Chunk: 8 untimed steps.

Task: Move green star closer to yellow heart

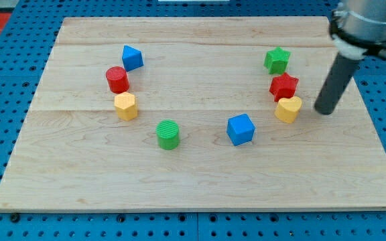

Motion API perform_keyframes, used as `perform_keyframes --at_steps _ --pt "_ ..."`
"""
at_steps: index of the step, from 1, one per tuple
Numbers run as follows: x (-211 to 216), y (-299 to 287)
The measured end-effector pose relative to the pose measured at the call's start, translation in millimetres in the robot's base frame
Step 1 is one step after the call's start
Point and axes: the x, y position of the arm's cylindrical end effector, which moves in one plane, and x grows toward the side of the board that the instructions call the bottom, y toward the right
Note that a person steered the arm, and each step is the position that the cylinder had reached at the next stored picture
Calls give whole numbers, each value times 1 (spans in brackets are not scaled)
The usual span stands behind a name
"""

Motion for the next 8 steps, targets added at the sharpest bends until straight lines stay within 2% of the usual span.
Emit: perform_keyframes --at_steps 1,2,4,5,7,8 --pt "-62 8" --pt "-92 -31" --pt "-145 -36" --pt "-115 -67" --pt "-59 -26" --pt "-33 -84"
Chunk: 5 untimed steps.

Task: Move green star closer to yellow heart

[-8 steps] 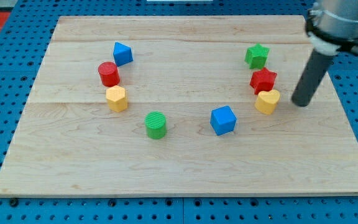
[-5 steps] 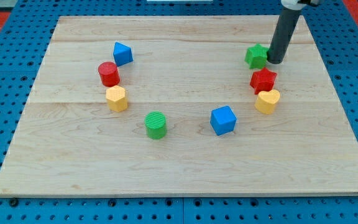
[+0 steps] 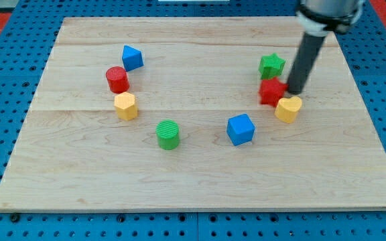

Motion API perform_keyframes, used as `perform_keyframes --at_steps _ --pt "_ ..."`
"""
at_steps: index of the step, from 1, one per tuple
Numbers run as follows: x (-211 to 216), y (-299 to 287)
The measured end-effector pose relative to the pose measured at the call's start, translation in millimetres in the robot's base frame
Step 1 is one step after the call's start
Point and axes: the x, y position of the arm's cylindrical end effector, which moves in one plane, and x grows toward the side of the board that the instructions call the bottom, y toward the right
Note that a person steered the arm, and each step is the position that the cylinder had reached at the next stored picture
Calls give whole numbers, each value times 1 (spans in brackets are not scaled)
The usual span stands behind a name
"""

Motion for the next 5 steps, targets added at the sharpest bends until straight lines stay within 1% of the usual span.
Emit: perform_keyframes --at_steps 1,3,5 --pt "8 -60" --pt "60 -21" --pt "67 36"
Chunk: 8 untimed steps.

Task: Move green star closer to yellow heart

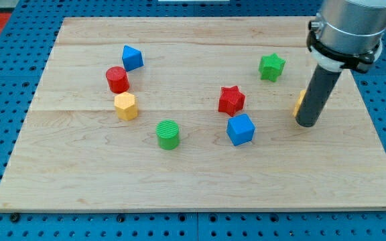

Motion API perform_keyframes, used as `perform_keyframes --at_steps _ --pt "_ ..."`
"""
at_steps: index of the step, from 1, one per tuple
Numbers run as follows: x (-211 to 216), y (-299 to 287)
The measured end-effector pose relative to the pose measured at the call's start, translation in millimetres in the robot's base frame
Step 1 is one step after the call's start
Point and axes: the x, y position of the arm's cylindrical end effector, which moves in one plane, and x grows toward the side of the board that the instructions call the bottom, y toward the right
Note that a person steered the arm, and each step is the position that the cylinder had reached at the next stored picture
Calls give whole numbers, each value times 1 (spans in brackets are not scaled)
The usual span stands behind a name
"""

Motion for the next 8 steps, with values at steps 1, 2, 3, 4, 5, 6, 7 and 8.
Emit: perform_keyframes --at_steps 1,2,3,4,5,6,7,8 --pt "-12 -6" --pt "-20 -9" --pt "-46 1" --pt "-31 -55" --pt "-78 -68" --pt "-102 -94" --pt "-137 -104" --pt "-160 -69"
